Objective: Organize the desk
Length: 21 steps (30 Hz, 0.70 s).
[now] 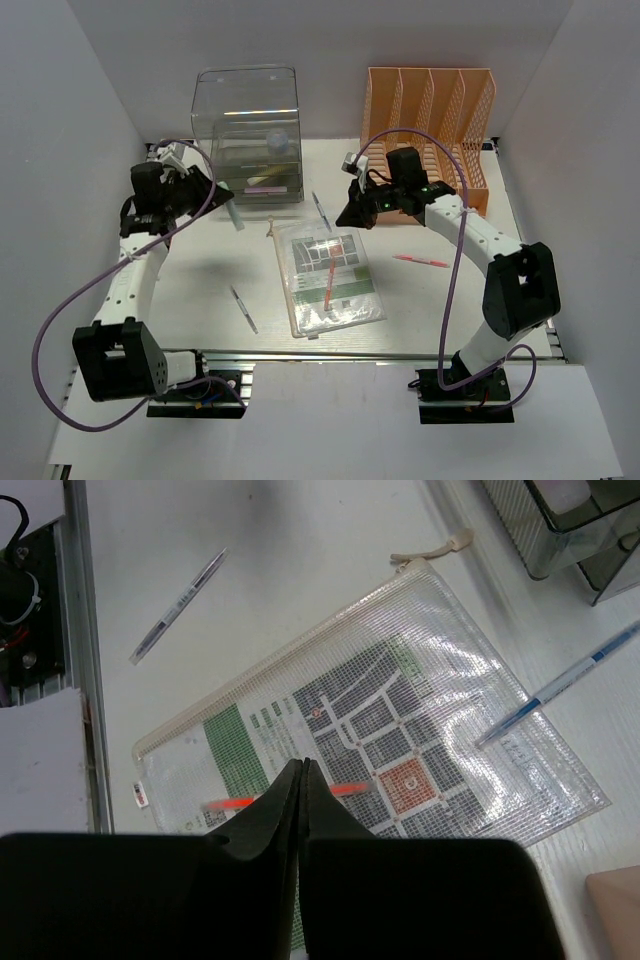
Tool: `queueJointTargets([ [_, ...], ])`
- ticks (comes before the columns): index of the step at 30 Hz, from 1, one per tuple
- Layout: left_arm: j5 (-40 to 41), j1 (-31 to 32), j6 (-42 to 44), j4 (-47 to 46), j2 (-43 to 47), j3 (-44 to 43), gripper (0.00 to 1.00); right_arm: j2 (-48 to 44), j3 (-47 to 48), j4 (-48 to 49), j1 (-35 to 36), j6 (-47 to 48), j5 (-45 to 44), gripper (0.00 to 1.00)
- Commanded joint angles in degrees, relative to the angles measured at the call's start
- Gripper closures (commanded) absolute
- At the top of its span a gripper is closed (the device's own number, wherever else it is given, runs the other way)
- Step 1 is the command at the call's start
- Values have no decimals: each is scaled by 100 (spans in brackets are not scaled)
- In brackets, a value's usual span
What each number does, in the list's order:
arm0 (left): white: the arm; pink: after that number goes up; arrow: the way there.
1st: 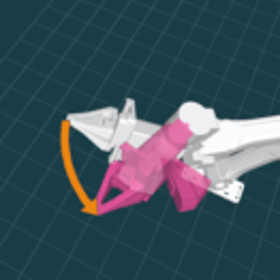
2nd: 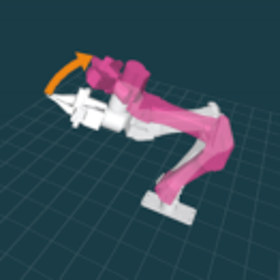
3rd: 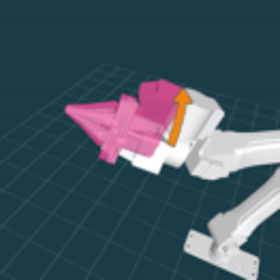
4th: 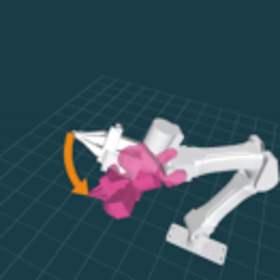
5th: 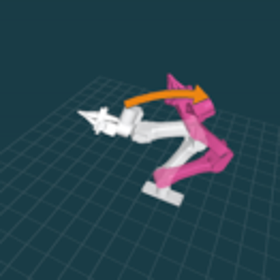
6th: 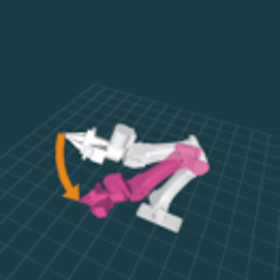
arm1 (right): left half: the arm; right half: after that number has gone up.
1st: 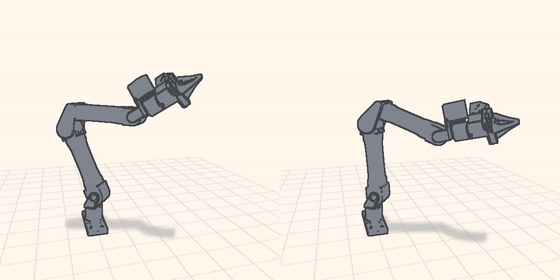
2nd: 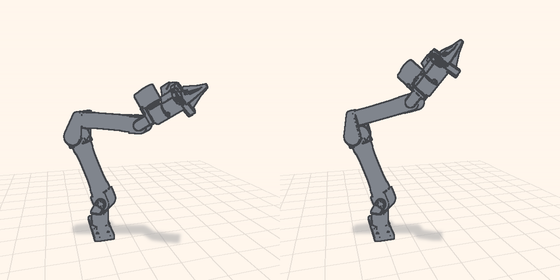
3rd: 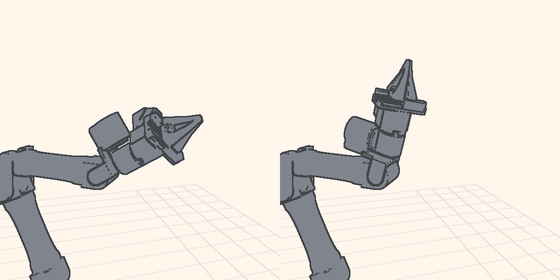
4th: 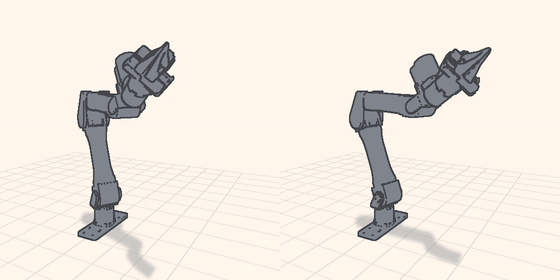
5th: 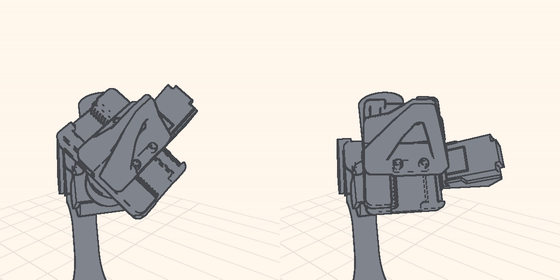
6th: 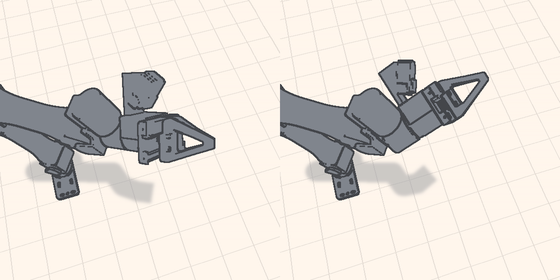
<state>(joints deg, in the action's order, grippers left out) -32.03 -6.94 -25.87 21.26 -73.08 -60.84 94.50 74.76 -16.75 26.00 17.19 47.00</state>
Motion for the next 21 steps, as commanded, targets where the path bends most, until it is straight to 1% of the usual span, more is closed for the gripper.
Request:
queueJointTargets([
  [1, 659, 228, -1022, -1392, 249, 534, 100, 7, -5, -21, -16, 109, 64, 100],
  [2, 985, 280, -1878, -1674, 337, 703, 100, 7, -5, -12, -16, 109, 46, 100],
  [3, 1293, 385, -2331, -1930, 469, 914, 100, 7, -14, -12, -33, 109, 11, 100],
  [4, 1609, 439, -2840, -2515, 670, 1116, 100, 7, -14, -12, -25, 109, 2, 100],
  [5, 2239, 491, -3750, -2660, 750, 1423, 100, 16, -14, -21, -25, 109, -16, 100],
  [6, 2506, 631, -4107, -2905, 821, 1530, 100, 16, -14, -12, -51, 109, -16, 100],
  [7, 2779, 702, -4485, -2829, 795, 1540, 100, 25, -23, -12, -25, 100, -16, 100],
  [8, 3364, 772, -4993, -2733, 743, 1427, 100, 42, -23, -3, -25, 109, -7, 100],
  [9, 3544, 912, -5094, -2906, 682, 1365, 100, 60, -23, -12, -25, 100, 2, 100],
  [10, 3694, 975, -5112, -2986, 429, 1251, 100, 69, -23, -12, -25, 92, 2, 100],
  [11, 3939, 1027, -5199, -2900, 278, 928, 100, 86, -23, -12, -25, 91, 11, 100],
  [13, 4134, 1098, -5419, -2803, -188, 645, 100, 86, -23, -21, -25, 100, 2, 100],
  [16, 4381, 1238, -5736, -2530, -724, 231, 100, 69, -23, -21, -42, 91, -24, 100],
  [17, 4442, 1300, -5910, -2199, -847, 126, 100, 43, -14, -12, -34, 100, -33, 100],
  [18, 4643, 1353, -5999, -1917, -1075, -171, 100, 25, -23, -12, -51, 92, -33, 100],
  [20, 4741, 1423, -6062, -1617, -1304, -384, 100, 16, -23, -12, -77, 91, -33, 100],
  [21, 4811, 1493, -6088, -1607, -1419, -437, 100, 16, -32, -12, -77, 91, -33, 100],
])
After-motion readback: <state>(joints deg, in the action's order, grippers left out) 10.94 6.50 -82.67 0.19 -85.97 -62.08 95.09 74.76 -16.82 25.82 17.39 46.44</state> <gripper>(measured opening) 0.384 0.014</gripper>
